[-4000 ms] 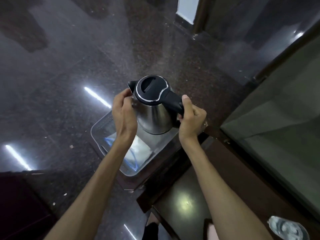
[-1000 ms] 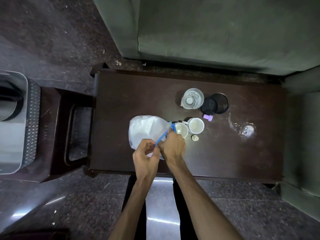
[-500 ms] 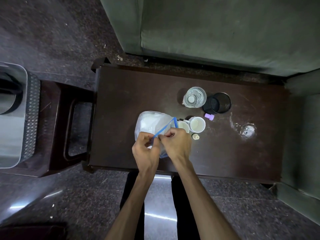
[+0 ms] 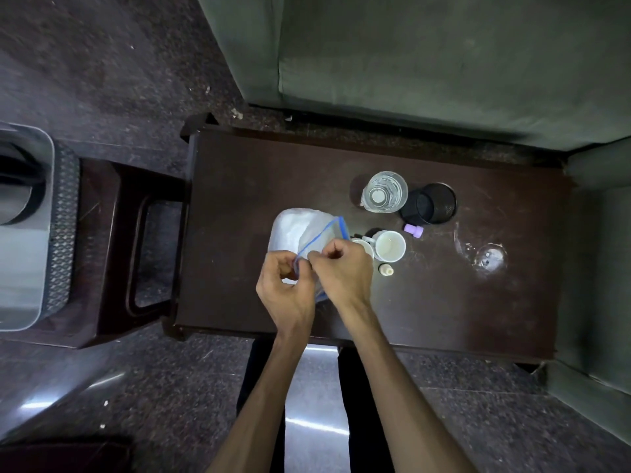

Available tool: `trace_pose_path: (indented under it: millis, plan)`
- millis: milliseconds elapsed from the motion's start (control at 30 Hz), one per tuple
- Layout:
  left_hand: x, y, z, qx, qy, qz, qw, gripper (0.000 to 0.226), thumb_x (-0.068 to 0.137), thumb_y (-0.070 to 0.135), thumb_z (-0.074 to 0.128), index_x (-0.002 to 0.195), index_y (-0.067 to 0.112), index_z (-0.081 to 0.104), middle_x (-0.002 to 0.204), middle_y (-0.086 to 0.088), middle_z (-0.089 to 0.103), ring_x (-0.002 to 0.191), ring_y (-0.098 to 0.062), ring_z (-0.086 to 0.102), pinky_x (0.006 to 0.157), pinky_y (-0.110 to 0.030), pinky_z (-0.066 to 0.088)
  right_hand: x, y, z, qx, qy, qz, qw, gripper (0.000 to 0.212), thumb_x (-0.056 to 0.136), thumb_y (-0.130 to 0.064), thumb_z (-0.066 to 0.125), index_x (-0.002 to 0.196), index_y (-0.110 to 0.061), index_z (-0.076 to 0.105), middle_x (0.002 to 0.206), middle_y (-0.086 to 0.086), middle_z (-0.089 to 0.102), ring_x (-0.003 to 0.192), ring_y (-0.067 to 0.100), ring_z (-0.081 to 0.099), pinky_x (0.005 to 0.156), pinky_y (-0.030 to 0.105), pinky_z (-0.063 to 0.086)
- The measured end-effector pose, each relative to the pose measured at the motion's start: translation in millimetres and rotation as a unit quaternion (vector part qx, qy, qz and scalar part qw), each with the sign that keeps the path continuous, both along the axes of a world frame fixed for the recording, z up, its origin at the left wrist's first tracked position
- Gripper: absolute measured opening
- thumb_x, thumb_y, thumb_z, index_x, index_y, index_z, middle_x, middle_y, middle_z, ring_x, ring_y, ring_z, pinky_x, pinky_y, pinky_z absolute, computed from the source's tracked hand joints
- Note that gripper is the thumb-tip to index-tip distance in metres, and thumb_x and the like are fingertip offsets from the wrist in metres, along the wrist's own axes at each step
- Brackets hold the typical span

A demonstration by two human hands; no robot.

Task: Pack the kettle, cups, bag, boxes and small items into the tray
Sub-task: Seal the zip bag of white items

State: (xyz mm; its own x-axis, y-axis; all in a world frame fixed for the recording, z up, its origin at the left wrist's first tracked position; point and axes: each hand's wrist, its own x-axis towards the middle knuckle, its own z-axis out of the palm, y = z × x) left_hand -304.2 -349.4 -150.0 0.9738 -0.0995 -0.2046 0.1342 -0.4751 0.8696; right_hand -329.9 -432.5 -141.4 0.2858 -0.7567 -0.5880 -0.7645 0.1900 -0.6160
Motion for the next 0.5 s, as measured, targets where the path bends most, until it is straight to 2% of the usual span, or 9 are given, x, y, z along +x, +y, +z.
trace_pose_path:
  millis: [100,167,233,300,333,400,500]
  plan:
    - [-1.6,0.5,-1.2,-0.002,0.015,-0.02,1.0,0.013,0.079,0.006,0.066,0.081,0.019,0.061,0.074,0.005,0.063,0.066,-0.015,0.06,0.066,-0.044,0.055,-10.4,5.2,-0.5,-0.006,0.053,-0.027,0.998,0.013,0.069,-0.021,0.076,0.075,-0.018,0.065,0.06,-0.013,0.064,0.059,0.002,0.059,0.051,0.008,0.035]
    - [-4.1,0.1,-1.9,-0.003,0.032,-0.035,0.999,0.012,0.079,0.007,0.066,0.08,0.018,0.061,0.075,0.007,0.064,0.067,-0.01,0.061,0.066,-0.044,0.057,-18.0,6.7,-2.7,0.006,0.076,-0.035,0.996,0.029,0.07,-0.023,0.079,0.095,-0.023,0.064,0.071,-0.012,0.067,0.066,0.008,0.063,0.055,0.014,0.041]
    - [-7.4,-0.9,-4.1,0.001,0.061,-0.062,0.996,0.007,0.079,0.008,0.067,0.079,0.013,0.062,0.073,0.009,0.065,0.065,-0.009,0.063,0.069,-0.047,0.058,-24.7,4.7,-7.6,0.035,0.099,-0.034,0.994,0.04,0.072,-0.027,0.081,0.107,-0.02,0.064,0.083,-0.006,0.072,0.077,0.018,0.068,0.068,0.026,0.052]
    - [-10.8,-2.0,-4.8,0.017,0.098,-0.085,0.991,0.004,0.078,0.013,0.066,0.079,0.015,0.062,0.07,0.009,0.066,0.064,-0.01,0.065,0.079,-0.054,0.058,-32.3,1.5,-13.8,0.093,0.102,-0.064,0.988,0.035,0.073,-0.027,0.082,0.103,-0.015,0.069,0.09,-0.001,0.077,0.085,0.023,0.072,0.077,0.033,0.059]
    - [-11.3,-2.5,-4.2,0.025,0.112,-0.094,0.989,0.004,0.077,0.016,0.066,0.078,0.017,0.062,0.069,0.009,0.066,0.065,-0.014,0.066,0.085,-0.059,0.056,-36.0,0.9,-15.6,0.116,0.095,-0.079,0.985,0.03,0.072,-0.026,0.081,0.097,-0.012,0.071,0.086,-0.001,0.078,0.083,0.023,0.074,0.075,0.032,0.059]
    - [-11.3,-2.8,-2.3,0.032,0.123,-0.116,0.985,0.004,0.075,0.02,0.064,0.076,0.02,0.061,0.067,0.009,0.065,0.065,-0.019,0.067,0.09,-0.067,0.052,-40.1,0.8,-15.6,0.108,0.094,-0.072,0.987,0.029,0.069,-0.031,0.078,0.087,-0.01,0.069,0.075,-0.003,0.075,0.073,0.021,0.072,0.062,0.026,0.052]
    - [-13.4,-2.1,0.9,0.022,0.119,-0.154,0.981,0.005,0.074,0.021,0.065,0.073,0.021,0.06,0.066,0.009,0.066,0.065,-0.015,0.067,0.091,-0.07,0.051,-42.4,0.6,-15.6,0.055,0.097,-0.038,0.993,0.032,0.074,-0.033,0.078,0.07,-0.014,0.054,0.061,-0.007,0.059,0.058,0.013,0.056,0.053,0.024,0.038]
